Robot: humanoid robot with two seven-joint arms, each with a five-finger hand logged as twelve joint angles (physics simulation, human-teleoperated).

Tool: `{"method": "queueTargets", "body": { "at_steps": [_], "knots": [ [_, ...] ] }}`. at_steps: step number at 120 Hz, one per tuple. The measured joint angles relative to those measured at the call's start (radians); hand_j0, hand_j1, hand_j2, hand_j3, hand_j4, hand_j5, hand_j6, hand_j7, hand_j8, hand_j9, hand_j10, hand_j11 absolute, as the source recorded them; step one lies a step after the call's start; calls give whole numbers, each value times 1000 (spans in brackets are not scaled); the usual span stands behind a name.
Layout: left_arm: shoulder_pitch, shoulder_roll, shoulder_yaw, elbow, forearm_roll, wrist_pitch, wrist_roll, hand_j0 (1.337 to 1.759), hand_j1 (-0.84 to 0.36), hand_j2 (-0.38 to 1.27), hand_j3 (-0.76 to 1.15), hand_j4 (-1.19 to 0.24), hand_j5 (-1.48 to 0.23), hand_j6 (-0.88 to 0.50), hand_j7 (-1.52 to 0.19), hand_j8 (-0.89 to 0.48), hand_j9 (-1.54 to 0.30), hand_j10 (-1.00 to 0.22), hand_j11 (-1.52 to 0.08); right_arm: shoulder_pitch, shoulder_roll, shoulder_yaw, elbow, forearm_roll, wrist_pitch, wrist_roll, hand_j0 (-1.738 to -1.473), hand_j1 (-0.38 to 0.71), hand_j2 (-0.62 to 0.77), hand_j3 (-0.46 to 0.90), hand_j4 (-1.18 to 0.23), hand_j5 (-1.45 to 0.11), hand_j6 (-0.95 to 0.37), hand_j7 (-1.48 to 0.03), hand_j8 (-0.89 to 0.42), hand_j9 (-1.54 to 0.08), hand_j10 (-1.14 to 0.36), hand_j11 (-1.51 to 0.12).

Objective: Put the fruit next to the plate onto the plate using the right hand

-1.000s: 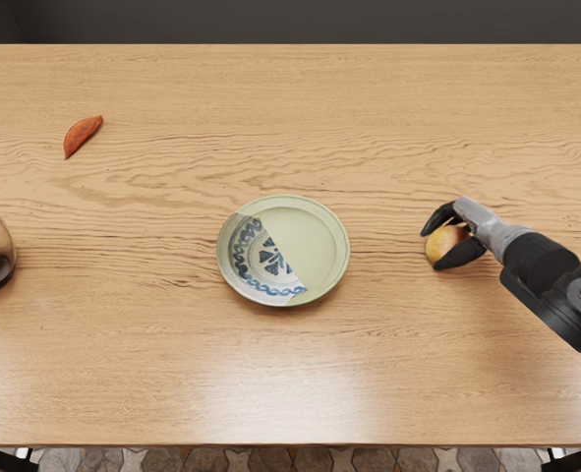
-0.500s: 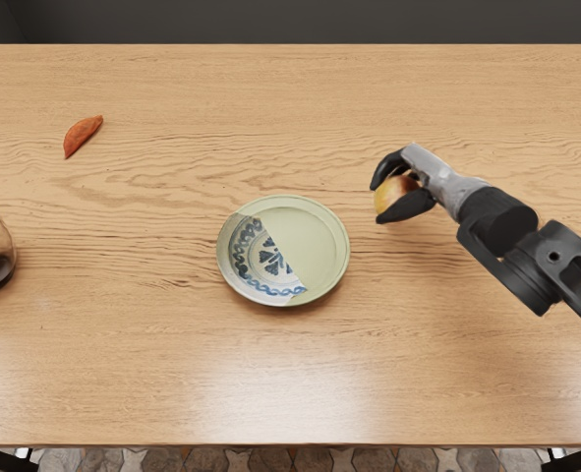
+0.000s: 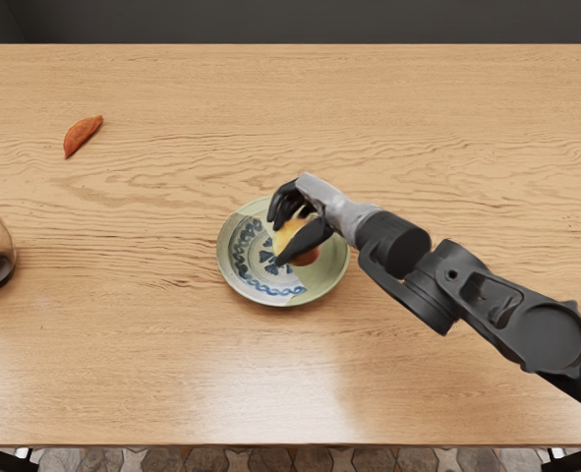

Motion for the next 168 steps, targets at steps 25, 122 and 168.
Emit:
{"method": "queueTargets", "body": {
  "at_steps": [25,122,168],
  "knots": [
    [0,0,0,0,0,0,0,1658,349,0,0,0,0,0,0,0,0,0,0,26,-10,-18,4,0,-3,2,-1652,-75,61,0,-417,-570,-399,-552,-255,-567,-211,-566],
    [0,0,0,0,0,0,0,1658,349,0,0,0,0,0,0,0,0,0,0,-274,-183,680,-182,1184,719,2,-1658,-309,-4,0,-37,-49,-36,-49,-34,-49,-33,-49],
    [-3,0,-1,0,0,0,0,1658,349,0,0,0,0,0,0,0,0,0,0,-399,-228,916,-376,1251,723,2,-1658,-317,-4,0,-27,-36,-26,-36,-26,-36,-26,-36]
  ]
}}
